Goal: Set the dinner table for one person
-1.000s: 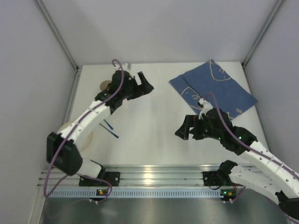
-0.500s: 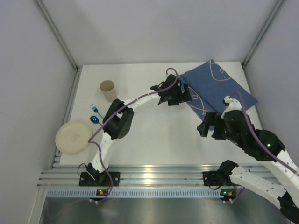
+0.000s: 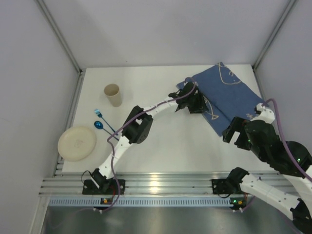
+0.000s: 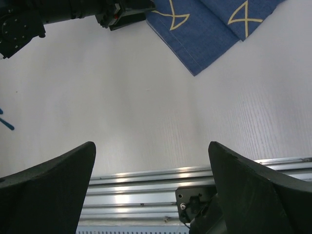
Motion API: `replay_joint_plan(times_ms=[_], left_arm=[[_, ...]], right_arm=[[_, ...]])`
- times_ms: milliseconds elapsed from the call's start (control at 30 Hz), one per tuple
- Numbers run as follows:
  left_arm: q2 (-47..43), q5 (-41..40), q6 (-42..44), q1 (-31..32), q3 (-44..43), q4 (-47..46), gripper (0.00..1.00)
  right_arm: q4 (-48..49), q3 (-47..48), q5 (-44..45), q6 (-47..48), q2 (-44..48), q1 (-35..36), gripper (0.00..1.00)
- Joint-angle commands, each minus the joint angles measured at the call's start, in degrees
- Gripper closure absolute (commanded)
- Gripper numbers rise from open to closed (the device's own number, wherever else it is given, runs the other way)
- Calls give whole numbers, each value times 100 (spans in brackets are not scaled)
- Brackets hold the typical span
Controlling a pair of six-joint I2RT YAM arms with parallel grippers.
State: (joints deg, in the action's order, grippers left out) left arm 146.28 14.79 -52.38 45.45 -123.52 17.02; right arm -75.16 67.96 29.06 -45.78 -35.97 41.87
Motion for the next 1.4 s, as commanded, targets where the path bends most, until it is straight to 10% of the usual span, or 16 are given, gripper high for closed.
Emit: replay_joint_plan(times_ms=[0,300,933,1367], left_arm=[[533,393,-238,-10,-365,267,50],[551,526,113,-106,-515,434,100],[-3473,-1426,2978,-1337,3509,2622,100],[-4186,-1575,2733,-1346,4653,2754,100]], right_arm=[[-307,94,197,-177,-103,-38,0],[396,-108,-49,341,-639,-38,0],[3057,-784,-2158,1625,-3011,-1260,0],[4351,-1900,-2379,1607,-4533,-1418,0]])
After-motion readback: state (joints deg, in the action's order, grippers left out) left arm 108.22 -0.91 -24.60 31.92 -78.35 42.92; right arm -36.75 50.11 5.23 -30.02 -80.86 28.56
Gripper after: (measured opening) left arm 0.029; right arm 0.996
